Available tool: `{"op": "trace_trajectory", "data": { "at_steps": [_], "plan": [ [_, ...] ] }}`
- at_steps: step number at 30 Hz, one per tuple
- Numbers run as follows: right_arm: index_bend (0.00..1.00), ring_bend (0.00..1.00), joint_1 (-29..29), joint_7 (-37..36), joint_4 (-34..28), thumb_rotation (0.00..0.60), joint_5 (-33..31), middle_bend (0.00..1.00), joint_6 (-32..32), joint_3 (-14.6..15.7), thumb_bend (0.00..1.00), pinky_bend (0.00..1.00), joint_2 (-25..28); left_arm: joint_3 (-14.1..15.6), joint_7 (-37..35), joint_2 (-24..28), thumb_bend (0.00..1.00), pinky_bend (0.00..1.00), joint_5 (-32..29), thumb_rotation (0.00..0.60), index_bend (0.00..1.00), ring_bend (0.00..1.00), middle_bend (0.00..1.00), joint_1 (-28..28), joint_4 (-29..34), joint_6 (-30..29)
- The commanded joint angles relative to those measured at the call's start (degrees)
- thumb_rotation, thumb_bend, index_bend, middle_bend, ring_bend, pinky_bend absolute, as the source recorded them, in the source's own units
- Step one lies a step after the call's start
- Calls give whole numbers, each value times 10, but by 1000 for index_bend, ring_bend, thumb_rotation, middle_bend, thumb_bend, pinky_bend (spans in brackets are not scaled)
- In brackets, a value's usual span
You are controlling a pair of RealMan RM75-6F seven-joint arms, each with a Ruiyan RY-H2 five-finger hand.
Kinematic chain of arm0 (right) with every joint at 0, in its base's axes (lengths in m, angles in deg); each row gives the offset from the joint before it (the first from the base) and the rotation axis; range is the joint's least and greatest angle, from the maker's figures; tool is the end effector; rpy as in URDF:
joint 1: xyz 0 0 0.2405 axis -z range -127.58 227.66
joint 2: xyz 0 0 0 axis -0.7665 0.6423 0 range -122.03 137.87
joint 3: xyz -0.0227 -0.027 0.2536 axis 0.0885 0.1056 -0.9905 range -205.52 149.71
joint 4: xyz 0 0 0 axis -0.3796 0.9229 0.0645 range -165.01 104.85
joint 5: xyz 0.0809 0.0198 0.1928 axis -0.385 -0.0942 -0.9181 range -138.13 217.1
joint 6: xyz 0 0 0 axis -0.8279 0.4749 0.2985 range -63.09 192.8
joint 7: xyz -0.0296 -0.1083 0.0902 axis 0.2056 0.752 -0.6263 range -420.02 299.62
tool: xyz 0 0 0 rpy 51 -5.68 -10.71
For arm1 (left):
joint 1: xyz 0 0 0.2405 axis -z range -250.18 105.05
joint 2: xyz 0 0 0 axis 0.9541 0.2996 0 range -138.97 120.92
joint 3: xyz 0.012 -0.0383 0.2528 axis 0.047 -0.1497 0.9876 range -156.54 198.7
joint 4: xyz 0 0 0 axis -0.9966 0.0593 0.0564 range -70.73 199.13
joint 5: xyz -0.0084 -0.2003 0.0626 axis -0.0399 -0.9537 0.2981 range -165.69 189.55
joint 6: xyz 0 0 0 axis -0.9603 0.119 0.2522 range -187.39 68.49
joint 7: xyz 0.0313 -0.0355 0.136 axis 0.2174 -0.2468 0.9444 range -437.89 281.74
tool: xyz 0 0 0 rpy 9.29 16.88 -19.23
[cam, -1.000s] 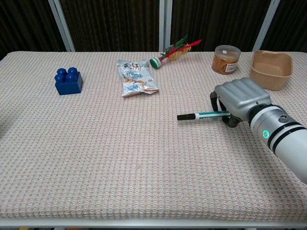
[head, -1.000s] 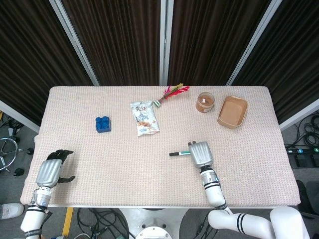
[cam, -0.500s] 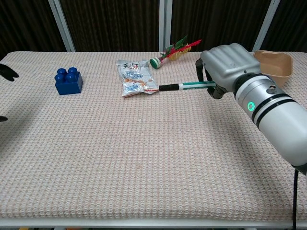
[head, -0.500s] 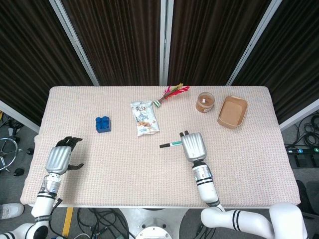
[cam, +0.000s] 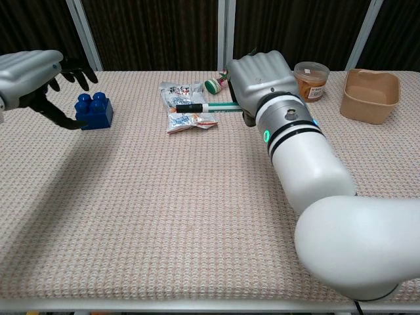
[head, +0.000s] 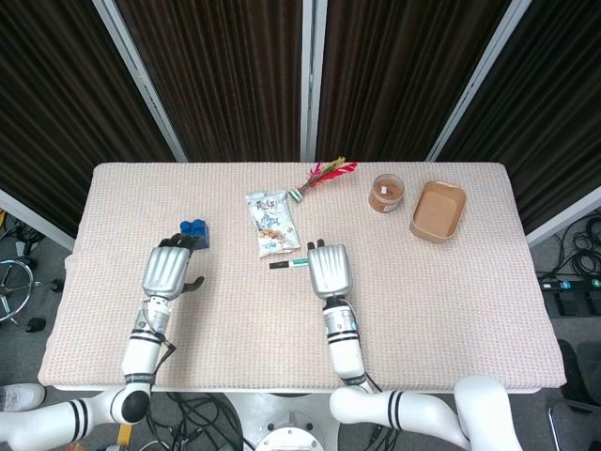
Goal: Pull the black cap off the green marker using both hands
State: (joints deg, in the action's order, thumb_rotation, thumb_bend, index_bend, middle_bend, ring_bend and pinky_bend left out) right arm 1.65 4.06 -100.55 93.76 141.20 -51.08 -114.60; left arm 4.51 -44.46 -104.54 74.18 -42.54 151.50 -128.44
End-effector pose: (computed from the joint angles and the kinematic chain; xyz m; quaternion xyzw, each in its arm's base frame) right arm -0.0440 -0.3268 -0.1018 0.6883 -0.2702 0.3126 0.5962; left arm -0.1734 0.3170 -0.0042 -0.6411 -0.3932 -0.3796 0.5388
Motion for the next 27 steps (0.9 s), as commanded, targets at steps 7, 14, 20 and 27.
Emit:
{"op": "trace_trajectory", "data": {
  "at_steps": [7,14,20,27],
  "plan": [
    [598,812,-19,-28,46,600,-6,584,9,-20,318,881,-42,-16,71,-95,195,442,-28,600,388,359,433,45,-11,-53],
    [598,812,-25,-20,44,600,-4,584,8,-20,318,881,-42,-27,74,-131,195,445,-34,600,394,362,436,77,-51,-43],
    [598,812,-26,-7,35,600,-8,584,7,-23,319,881,-34,-30,75,-150,195,445,-36,600,393,362,431,93,-70,-43],
    [598,812,-36,4,46,600,-19,584,7,-33,325,881,-40,-36,83,-156,196,446,-42,600,398,363,435,104,-68,-45]
  ]
}}
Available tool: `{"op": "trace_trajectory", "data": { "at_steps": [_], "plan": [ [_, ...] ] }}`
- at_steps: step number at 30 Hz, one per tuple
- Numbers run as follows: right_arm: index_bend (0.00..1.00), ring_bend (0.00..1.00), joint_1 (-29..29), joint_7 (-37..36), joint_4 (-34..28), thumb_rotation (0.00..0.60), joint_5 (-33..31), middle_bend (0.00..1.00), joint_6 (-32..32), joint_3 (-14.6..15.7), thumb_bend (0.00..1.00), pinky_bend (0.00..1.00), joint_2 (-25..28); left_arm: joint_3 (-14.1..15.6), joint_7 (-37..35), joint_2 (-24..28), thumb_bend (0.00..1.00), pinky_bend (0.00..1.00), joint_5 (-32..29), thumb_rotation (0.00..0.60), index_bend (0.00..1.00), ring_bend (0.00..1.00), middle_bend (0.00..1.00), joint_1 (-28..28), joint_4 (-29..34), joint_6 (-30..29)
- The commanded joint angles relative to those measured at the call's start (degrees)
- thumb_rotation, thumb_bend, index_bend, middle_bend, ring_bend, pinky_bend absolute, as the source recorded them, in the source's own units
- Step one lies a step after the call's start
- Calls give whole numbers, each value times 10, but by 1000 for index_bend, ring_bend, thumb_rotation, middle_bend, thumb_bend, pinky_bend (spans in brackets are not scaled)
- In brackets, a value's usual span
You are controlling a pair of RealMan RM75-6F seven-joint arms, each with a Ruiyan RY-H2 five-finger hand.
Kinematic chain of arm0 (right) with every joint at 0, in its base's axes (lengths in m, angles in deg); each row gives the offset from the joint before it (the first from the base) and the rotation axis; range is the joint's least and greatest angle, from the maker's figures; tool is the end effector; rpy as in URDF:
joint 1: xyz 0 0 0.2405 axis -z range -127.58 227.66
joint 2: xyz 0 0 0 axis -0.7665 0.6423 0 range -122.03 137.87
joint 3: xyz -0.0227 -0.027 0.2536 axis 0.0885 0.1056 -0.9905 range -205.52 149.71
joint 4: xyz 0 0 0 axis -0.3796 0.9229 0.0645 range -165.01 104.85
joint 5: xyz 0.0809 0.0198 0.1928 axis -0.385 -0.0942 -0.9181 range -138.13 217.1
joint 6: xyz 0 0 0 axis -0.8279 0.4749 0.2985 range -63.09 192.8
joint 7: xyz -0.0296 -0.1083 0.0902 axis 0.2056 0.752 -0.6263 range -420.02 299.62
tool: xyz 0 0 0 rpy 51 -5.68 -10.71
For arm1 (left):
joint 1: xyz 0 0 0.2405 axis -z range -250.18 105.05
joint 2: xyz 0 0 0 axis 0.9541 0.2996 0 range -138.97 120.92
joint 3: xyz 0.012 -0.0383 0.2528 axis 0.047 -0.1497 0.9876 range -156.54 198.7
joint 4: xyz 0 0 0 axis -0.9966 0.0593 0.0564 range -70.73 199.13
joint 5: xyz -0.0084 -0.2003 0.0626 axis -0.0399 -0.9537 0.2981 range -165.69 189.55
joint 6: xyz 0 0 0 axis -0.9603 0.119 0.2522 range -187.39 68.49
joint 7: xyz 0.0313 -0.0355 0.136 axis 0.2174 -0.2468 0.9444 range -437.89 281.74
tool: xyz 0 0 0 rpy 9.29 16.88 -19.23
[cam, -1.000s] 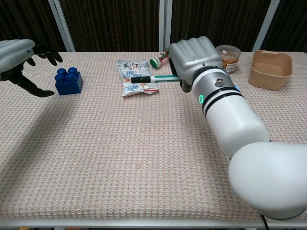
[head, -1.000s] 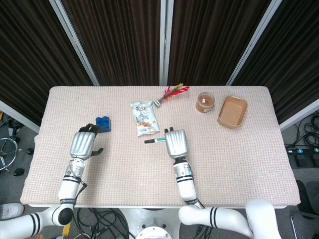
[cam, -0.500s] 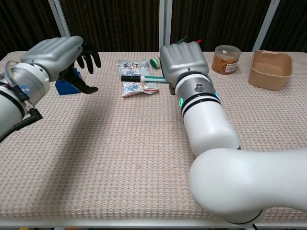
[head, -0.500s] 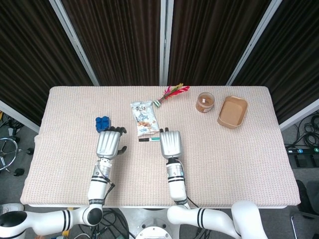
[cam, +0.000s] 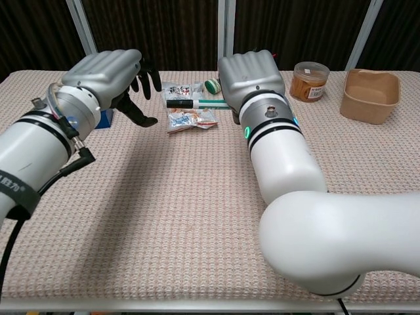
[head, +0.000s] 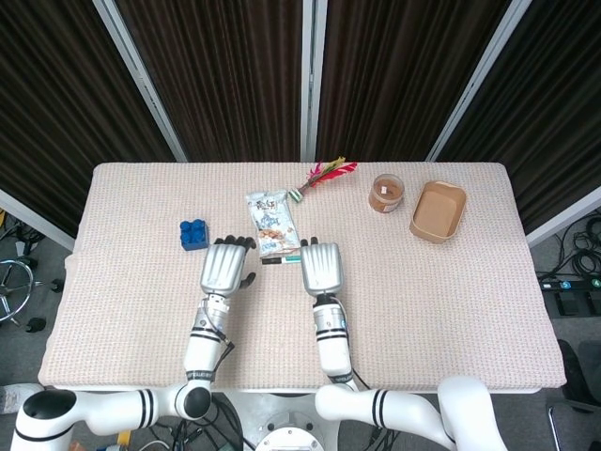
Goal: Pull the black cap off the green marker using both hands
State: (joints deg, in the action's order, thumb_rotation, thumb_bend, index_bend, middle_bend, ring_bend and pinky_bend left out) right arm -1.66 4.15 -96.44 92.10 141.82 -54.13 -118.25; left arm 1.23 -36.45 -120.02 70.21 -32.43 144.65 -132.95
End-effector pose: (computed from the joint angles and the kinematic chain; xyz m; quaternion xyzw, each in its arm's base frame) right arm -0.0286 -0.3314 -0.1104 0.6760 -0.2836 0.3142 0.6032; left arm -0.0911 0.3258 -0.0614 -0.6402 -0.3803 -0.4097 0.5269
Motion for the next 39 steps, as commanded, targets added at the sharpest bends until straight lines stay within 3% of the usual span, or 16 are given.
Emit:
{"op": "trace_trajectory", "data": {
  "at_steps": [1,9,39],
  "plan": [
    [598,812,-6,4,10,600,-2,584,0,-2,327,881,-5,-5,6,-2,200,448,-5,600,404,367,440,6,1,-1],
    [598,812,-20,-2,29,600,-11,582,-8,-14,327,881,-20,-17,13,-13,206,465,-24,600,422,385,459,20,-2,0],
    [599,812,-35,-2,42,600,-21,580,-12,-18,327,881,-32,-19,-12,-28,256,528,-50,600,515,471,549,29,-43,-4]
  ]
}}
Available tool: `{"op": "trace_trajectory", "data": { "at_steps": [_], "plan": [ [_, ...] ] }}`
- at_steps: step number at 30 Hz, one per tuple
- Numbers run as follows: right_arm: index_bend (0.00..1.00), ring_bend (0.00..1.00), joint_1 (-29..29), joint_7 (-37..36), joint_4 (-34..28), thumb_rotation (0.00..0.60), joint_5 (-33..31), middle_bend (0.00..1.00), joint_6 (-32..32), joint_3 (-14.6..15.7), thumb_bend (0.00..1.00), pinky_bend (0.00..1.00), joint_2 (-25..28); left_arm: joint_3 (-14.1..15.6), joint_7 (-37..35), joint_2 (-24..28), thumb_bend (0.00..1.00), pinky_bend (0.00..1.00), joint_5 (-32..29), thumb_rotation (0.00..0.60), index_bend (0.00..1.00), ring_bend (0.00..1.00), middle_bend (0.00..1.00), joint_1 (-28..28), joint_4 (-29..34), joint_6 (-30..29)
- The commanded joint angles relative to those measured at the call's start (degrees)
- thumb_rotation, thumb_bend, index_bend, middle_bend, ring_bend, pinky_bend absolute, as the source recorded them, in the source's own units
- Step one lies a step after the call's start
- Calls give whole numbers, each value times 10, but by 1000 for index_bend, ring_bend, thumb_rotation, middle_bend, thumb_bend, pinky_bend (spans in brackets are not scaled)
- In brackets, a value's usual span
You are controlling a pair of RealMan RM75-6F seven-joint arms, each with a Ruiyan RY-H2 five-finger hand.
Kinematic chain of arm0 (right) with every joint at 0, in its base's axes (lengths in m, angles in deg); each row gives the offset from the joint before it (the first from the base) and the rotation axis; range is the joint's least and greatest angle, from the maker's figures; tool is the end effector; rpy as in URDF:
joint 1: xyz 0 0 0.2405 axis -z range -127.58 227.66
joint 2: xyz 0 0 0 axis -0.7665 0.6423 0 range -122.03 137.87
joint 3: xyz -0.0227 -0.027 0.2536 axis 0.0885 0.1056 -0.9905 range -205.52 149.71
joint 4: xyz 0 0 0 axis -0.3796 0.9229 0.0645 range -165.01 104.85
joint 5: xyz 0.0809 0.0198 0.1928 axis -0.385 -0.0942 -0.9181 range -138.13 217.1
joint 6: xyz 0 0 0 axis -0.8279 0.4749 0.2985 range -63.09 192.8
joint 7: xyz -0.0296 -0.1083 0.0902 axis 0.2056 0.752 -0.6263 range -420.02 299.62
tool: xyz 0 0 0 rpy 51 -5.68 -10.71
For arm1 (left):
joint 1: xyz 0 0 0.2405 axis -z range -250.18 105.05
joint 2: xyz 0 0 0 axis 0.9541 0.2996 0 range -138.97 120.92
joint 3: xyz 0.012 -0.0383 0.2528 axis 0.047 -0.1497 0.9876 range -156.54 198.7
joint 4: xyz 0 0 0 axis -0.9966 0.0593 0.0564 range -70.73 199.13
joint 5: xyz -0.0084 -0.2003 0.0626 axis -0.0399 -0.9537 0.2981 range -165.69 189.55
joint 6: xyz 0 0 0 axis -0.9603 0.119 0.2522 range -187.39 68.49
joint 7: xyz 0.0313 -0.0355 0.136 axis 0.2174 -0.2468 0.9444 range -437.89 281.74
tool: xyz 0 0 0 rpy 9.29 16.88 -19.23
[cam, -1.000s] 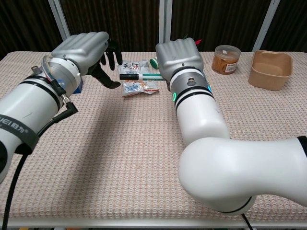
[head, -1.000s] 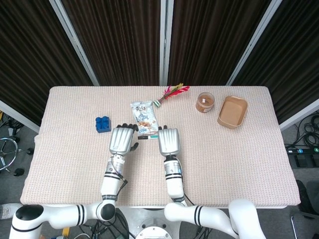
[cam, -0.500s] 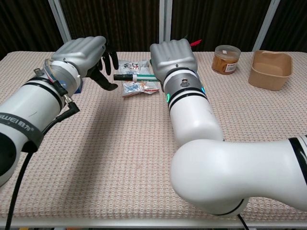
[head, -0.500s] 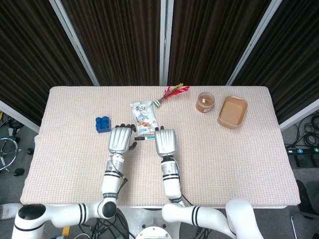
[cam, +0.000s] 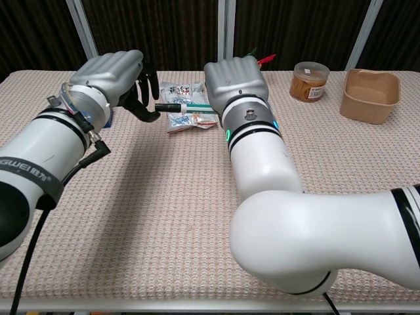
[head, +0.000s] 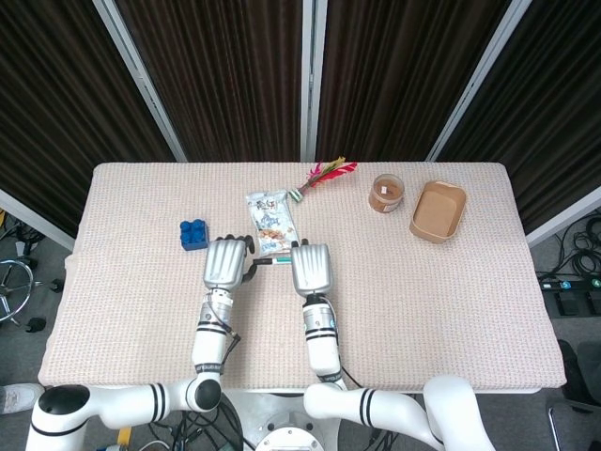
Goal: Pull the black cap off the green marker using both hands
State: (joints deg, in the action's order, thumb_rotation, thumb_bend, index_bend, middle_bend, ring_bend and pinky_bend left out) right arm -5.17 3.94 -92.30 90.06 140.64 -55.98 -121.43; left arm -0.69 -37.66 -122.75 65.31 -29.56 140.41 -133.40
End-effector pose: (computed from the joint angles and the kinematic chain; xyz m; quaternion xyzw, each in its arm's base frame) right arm -0.0143 -0.3322 -0.1248 0.6809 -0.2920 0.3105 0.5955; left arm -0.0894 0.3374 -0.0706 -0.6183 -0.4101 -0.4020 0.5366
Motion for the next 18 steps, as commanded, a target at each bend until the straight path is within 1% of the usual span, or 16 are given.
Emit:
{"op": "trace_trajectory", "data": {
  "at_steps": [1,6,18],
  "plan": [
    [599,812,-1,2,1,600,-2,580,-1,0,327,881,0,1,-2,-1,258,531,-1,600,518,474,552,0,-2,1],
    [599,812,-2,2,3,600,-5,580,-4,-2,327,881,0,4,-1,-3,283,545,-2,600,541,490,568,1,-7,3],
    [598,812,-5,2,9,600,-7,583,-3,0,326,881,-2,-6,7,-9,354,565,-19,600,573,513,592,12,-16,10]
  ]
}}
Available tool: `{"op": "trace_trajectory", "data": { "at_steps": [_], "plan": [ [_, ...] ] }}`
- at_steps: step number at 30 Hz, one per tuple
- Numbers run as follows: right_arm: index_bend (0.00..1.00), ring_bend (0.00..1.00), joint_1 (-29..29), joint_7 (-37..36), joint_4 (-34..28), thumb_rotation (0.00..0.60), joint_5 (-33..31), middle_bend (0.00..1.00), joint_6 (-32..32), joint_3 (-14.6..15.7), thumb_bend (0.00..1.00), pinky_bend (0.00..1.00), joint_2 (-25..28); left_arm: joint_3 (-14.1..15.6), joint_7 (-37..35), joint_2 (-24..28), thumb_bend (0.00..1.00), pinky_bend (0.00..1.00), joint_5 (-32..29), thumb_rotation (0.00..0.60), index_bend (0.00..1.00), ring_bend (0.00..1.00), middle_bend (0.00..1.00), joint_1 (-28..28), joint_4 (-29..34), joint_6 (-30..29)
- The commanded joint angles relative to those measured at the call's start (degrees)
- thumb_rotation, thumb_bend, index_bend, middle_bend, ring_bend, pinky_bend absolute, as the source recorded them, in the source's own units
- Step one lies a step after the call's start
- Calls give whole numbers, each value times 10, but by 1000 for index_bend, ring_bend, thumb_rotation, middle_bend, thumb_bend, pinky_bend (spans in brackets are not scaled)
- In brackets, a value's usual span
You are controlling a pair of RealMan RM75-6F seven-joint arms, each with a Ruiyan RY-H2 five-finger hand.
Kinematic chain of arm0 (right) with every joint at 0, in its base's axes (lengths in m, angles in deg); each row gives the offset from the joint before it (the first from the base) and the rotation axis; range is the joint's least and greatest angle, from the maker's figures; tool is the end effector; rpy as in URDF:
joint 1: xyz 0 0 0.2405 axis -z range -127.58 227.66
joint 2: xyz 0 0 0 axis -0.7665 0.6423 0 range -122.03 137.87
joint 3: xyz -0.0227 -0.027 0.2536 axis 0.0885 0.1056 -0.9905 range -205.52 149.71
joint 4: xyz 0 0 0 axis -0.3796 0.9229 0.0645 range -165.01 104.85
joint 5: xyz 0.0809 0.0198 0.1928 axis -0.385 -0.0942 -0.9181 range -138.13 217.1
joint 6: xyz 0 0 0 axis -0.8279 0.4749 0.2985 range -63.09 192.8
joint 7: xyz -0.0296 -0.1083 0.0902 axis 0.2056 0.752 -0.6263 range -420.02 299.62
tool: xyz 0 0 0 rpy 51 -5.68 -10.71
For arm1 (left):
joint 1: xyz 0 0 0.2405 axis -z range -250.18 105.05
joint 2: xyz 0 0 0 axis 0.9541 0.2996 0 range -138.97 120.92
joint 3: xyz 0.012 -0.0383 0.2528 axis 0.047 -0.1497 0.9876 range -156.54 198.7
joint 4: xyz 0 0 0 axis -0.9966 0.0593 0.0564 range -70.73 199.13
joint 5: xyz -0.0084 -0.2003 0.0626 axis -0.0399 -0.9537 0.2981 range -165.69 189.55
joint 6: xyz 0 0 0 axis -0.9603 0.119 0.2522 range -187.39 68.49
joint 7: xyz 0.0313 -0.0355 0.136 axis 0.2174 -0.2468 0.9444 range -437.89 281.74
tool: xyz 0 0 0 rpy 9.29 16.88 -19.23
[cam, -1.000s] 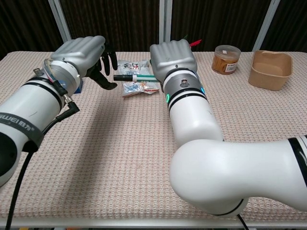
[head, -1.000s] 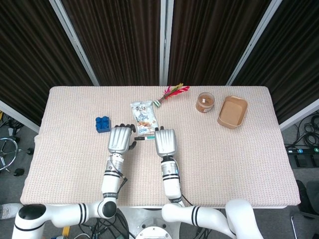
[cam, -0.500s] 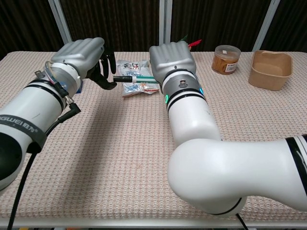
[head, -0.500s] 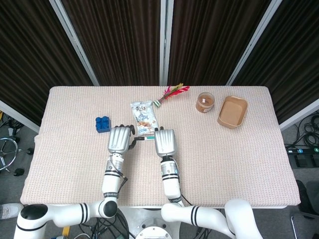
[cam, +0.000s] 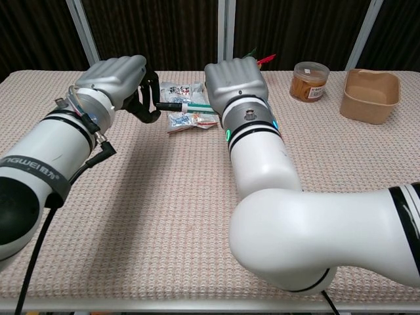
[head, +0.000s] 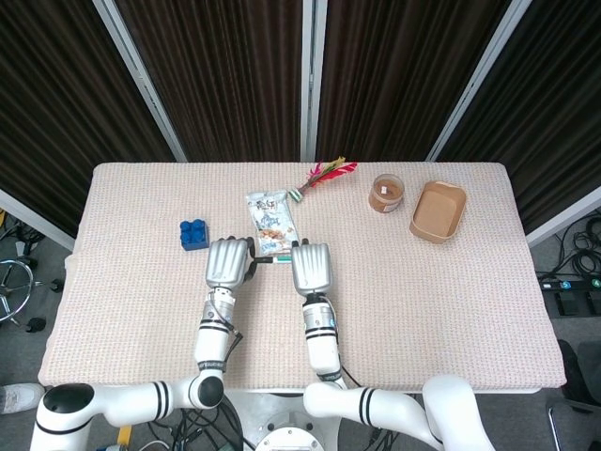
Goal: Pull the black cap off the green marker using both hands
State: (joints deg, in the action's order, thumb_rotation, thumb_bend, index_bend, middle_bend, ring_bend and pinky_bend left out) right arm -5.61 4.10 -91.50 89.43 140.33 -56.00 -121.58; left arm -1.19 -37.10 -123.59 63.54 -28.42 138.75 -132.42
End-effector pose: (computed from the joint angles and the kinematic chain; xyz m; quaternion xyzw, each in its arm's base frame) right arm -0.0153 -0.3336 -0.1265 0.6828 -0.2912 0.3050 0.5966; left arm -0.0884 0.3412 -0.0764 -0.6215 -0.4148 -0.3914 0.5371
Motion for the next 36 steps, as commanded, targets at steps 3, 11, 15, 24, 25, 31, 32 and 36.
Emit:
{"op": "trace_trajectory", "data": {
  "at_steps": [3,11,15,24,25,31,32,36],
  "plan": [
    [598,812,-2,1,4,600,-2,584,-1,0,327,881,-2,0,5,0,359,567,-2,600,574,515,593,2,5,-1],
    [598,812,-6,2,11,600,-4,586,-2,-1,327,881,-5,7,0,2,304,567,2,600,550,510,579,2,7,0],
    [598,812,-7,1,11,600,-5,586,-1,-1,327,882,-5,12,-9,5,284,566,8,600,522,507,574,-2,8,-1],
    [598,812,-10,5,13,600,-16,587,0,3,327,881,-5,15,-14,10,284,566,13,600,515,507,572,-7,16,-6],
    [598,812,-11,6,13,600,-18,587,0,3,327,881,-5,14,-15,11,284,566,12,600,515,507,572,-7,17,-6],
    [598,812,-15,4,14,600,-24,587,-2,7,327,881,-5,14,-16,10,285,566,12,600,518,507,575,-6,18,-5],
    [598,812,-16,4,15,600,-25,587,-1,8,327,881,-5,14,-17,10,285,566,12,600,519,507,576,-6,18,-4],
    [598,812,-19,4,18,600,-28,587,1,9,327,881,-5,14,-17,11,302,569,9,600,531,511,583,-7,19,-2]
  ]
}}
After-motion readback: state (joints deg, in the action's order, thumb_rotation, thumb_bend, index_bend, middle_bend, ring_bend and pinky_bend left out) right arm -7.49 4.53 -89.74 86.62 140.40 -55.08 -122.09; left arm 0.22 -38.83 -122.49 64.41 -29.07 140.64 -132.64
